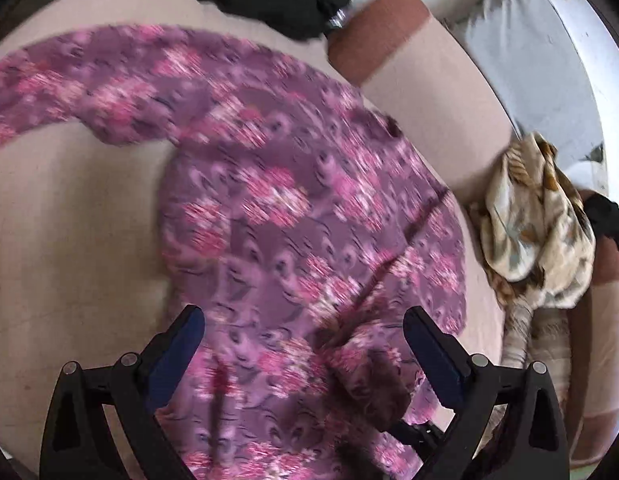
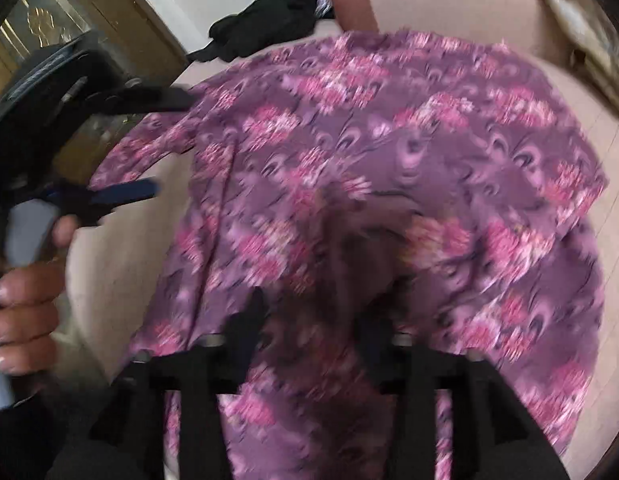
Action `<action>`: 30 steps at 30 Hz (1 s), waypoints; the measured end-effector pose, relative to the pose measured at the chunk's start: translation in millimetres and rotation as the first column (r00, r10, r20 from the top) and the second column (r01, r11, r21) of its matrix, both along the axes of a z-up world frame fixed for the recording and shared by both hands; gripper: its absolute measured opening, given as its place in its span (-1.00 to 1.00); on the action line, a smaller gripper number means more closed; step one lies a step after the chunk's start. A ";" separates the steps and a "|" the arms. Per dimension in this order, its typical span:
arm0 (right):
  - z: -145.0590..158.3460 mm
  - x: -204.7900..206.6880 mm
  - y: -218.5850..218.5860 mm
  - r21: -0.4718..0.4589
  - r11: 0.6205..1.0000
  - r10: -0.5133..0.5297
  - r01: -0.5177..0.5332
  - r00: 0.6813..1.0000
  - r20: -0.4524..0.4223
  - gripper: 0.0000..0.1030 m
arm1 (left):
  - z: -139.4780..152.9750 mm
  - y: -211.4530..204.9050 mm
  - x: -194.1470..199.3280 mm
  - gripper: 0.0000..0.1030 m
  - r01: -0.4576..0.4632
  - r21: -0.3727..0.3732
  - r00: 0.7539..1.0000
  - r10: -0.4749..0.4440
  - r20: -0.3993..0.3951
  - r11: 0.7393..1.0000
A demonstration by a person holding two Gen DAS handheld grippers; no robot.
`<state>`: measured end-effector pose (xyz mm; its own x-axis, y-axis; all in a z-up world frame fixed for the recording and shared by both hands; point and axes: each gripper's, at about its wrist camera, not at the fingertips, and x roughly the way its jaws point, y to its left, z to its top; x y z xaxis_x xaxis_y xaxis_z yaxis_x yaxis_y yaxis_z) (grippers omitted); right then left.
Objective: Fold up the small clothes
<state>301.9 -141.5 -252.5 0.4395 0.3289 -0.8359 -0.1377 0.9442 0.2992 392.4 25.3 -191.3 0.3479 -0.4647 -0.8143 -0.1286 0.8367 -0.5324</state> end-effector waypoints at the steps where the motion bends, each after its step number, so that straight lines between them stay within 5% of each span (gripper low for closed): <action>1: 6.6 -2.4 -3.0 0.034 0.999 0.026 -0.026 1.000 -0.009 0.42 | -2.7 -2.5 0.1 0.96 0.006 -0.015 1.000 -0.006 -0.008 1.000; 8: 58.1 -24.6 -59.9 0.131 0.990 0.043 -0.051 0.997 0.065 0.47 | -6.4 -33.6 -5.3 0.96 0.094 0.008 0.996 -0.094 0.008 0.996; 11: 39.7 -12.3 -71.2 0.150 0.989 -0.018 0.014 1.000 0.023 0.46 | -2.5 -40.3 -4.2 0.96 0.103 0.044 0.994 -0.104 0.032 0.994; 15: -10.4 7.2 -77.4 0.170 0.979 -0.098 0.112 0.991 -0.088 -0.11 | -0.2 -38.3 -4.7 0.96 0.090 0.093 0.994 -0.095 0.052 0.992; 17: -23.3 12.6 -70.7 0.133 0.983 -0.119 0.129 0.989 -0.084 -0.56 | 3.1 -34.9 -5.4 0.96 0.093 0.078 0.994 -0.097 0.053 0.993; 19: -19.8 7.9 -58.4 0.101 0.989 -0.108 0.112 0.993 -0.051 -0.75 | 10.7 -28.6 -5.1 0.96 0.093 0.079 0.993 -0.098 0.071 0.993; 21: -4.3 -7.5 -35.4 0.064 0.996 -0.060 0.056 0.996 0.067 -0.76 | 19.1 -19.5 -1.2 0.96 0.070 0.105 0.993 -0.080 0.090 0.992; 26: -2.2 -32.9 11.7 0.063 0.996 0.059 -0.068 0.990 0.130 -0.71 | 18.5 0.1 6.9 0.96 0.037 0.146 0.997 -0.047 0.066 0.989; 27: -10.2 -34.2 19.6 0.063 0.993 0.095 -0.102 0.991 0.097 -0.58 | 13.9 1.0 9.1 0.96 0.044 0.134 0.998 -0.050 0.046 0.990; 28: -19.2 -33.0 26.3 0.055 0.989 0.133 -0.135 0.990 0.042 -0.20 | 9.5 1.4 10.9 0.96 0.049 0.119 0.998 -0.053 0.025 0.992; 30: -20.5 -31.9 26.0 0.027 0.988 0.155 -0.155 0.988 0.002 -0.07 | 4.9 0.2 10.7 0.96 0.060 0.101 0.998 -0.060 0.003 0.993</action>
<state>270.0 -115.6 -272.9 0.3810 0.4157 -0.8258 -0.2817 0.9029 0.3246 403.1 25.5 -186.4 0.3269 -0.4006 -0.8559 -0.0734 0.8922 -0.4456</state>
